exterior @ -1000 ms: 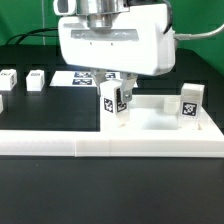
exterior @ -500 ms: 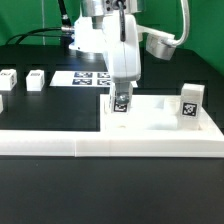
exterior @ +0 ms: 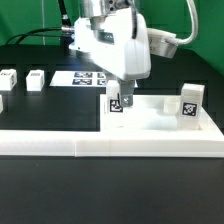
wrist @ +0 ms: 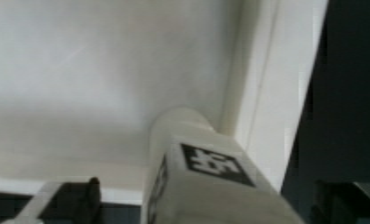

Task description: Assemble square table

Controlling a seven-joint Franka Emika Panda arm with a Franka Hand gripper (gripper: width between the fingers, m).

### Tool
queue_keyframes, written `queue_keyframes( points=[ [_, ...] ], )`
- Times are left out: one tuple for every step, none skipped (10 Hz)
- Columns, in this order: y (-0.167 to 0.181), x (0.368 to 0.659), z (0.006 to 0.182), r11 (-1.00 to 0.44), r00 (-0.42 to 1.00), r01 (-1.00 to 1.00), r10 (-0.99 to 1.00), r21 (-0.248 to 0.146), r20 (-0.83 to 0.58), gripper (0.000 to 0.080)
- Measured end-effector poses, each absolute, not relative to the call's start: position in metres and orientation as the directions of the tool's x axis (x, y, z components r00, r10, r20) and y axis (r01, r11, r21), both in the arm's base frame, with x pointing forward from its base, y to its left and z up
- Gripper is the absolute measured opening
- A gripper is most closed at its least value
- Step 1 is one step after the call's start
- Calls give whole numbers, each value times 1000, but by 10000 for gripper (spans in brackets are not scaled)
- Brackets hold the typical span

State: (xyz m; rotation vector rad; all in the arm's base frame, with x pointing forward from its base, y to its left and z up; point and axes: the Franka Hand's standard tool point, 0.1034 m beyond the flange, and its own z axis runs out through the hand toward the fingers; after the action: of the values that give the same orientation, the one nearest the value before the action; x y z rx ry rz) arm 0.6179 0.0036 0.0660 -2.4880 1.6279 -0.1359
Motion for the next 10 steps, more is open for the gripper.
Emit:
queue_keyframes(
  points=[
    [4, 618, 67, -520, 527, -833, -850, -188, 13, 638],
    [6, 619, 68, -563, 570, -804, -821, -189, 23, 647],
    [5, 618, 67, -619, 624, -763, -781, -186, 36, 647],
    [5, 618, 67, -662, 666, -727, -745, -184, 46, 649],
    [5, 618, 67, -726, 728, -665, -682, -178, 63, 649],
    [5, 617, 67, -864, 865, -483, -496, -142, 77, 649],
    [2, 617, 70, -925, 930, -356, -365, -131, 51, 649],
    [0, 617, 69, -963, 969, -238, -245, -125, 44, 649],
    [1, 614, 65, -986, 991, -120, -125, -114, 36, 649],
    [1, 614, 64, -988, 993, -103, -108, -113, 39, 649]
  ],
)
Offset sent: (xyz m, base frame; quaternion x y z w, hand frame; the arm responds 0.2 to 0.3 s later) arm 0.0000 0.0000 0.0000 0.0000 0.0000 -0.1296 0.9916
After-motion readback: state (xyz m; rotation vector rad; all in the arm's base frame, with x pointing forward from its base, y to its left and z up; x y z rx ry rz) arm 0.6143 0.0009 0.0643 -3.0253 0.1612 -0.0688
